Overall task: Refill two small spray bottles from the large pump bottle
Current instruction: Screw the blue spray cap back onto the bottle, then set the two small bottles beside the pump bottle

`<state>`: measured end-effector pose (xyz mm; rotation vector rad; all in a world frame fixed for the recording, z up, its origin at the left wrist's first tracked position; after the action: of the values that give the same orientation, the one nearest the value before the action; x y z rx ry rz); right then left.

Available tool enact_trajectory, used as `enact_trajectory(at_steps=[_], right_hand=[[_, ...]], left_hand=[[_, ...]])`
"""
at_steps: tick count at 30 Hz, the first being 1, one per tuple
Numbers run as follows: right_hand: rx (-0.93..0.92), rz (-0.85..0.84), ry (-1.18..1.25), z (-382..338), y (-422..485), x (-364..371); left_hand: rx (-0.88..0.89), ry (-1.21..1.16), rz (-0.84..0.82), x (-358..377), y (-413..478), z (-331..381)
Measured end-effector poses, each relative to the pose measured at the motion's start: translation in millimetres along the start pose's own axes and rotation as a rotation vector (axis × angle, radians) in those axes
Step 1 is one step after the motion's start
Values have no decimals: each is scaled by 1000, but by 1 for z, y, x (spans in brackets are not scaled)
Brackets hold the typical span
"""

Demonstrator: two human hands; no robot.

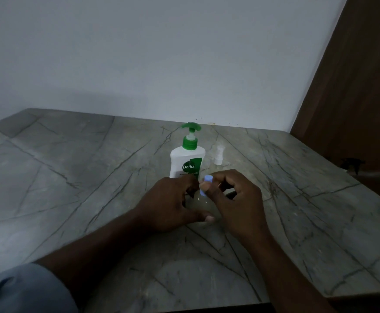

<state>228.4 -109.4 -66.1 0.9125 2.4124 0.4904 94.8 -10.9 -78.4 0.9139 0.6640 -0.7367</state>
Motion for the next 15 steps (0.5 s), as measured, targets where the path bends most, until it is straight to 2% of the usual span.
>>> enact_trajectory(at_steps=[3,7,9,15], right_hand=[[85,137,90,10,7,-11],[221,246,-54,32,21,-17],[282,221,-118,41,31,-15],[357,3,-237,53,56,14]], left_hand=[[2,9,-14,-3,-2,0],[-31,20,5,-16,-12,-5],[-56,17,31,-22,-16,-11],[-98,42,53,-43,-34,-27]])
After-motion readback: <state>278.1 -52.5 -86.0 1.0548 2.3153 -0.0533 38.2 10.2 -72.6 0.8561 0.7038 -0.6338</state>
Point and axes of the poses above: each hand's wrist, its own y-axis towards the middle knuckle, its own x-axis out of the palm, z = x × y, the point moved 5 cm from there along y, towards the middle knuckle, and after that the axes turned 9 degrees about x, right-handed, at the moved point
